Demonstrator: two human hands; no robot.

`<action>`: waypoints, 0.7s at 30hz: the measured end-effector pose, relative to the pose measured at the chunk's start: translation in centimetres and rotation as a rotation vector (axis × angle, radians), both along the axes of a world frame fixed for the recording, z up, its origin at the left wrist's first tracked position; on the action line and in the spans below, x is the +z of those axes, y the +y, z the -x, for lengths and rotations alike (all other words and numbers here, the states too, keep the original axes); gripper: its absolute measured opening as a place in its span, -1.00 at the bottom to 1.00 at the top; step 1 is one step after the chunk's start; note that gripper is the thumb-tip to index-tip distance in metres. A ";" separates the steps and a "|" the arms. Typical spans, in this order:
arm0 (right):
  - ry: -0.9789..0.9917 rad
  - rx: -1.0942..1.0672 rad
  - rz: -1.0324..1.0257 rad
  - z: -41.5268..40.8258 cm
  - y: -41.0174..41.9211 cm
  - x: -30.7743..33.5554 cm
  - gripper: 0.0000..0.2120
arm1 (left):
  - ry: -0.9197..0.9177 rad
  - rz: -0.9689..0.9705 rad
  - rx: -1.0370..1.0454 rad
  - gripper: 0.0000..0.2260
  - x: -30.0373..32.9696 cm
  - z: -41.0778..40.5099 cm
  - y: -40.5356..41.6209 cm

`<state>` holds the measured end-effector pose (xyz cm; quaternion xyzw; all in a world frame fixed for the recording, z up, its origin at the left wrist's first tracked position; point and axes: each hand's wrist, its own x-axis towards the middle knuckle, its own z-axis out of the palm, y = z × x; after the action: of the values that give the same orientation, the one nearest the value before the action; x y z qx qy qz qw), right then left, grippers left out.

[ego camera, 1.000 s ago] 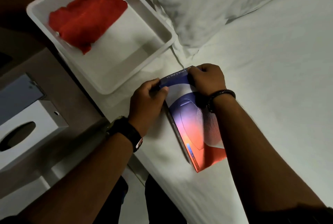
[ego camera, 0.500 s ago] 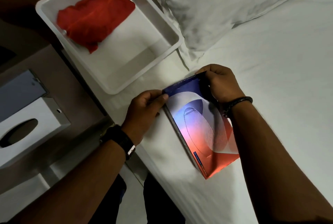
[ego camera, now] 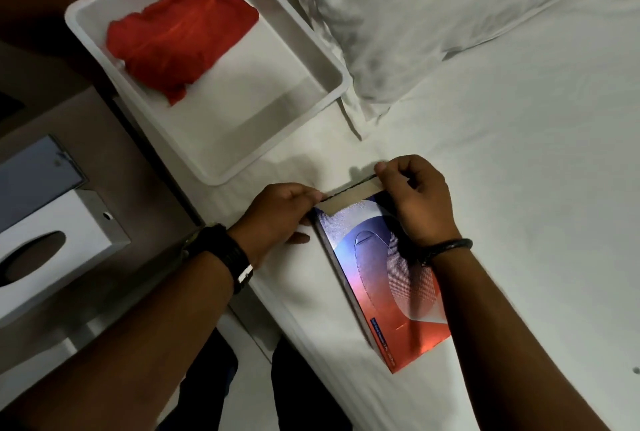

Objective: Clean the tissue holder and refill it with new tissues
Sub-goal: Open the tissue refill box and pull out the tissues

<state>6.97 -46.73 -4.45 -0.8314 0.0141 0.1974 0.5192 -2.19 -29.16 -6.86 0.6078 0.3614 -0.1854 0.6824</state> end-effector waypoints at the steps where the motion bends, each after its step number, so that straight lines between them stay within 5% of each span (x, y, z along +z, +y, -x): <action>1: -0.018 -0.003 0.011 0.1 0.1 -0.1 -0.89 | 0.020 0.030 -0.016 -0.84 0.1 -0.1 0.2; 7: -0.205 -0.068 0.013 1.4 0.5 -0.5 -0.88 | 0.108 0.102 -0.226 -0.89 0.1 -1.3 1.2; 12: -0.275 -0.081 0.060 1.5 0.3 -0.7 -0.84 | -0.005 -0.216 -0.296 -0.81 -0.2 -1.8 1.0; 17: -0.308 0.027 0.060 2.1 0.5 0.9 -0.80 | 0.049 -0.191 -0.131 -0.82 0.6 -1.1 1.4; 21: -0.440 0.015 0.015 2.1 0.4 3.9 -0.79 | -0.075 -0.116 -0.022 -0.84 4.2 -0.6 1.1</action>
<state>4.83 -46.33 -0.56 -0.8584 -0.1043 0.0151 0.5021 -1.63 -28.01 -2.67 0.6569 0.3390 -0.1489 0.6568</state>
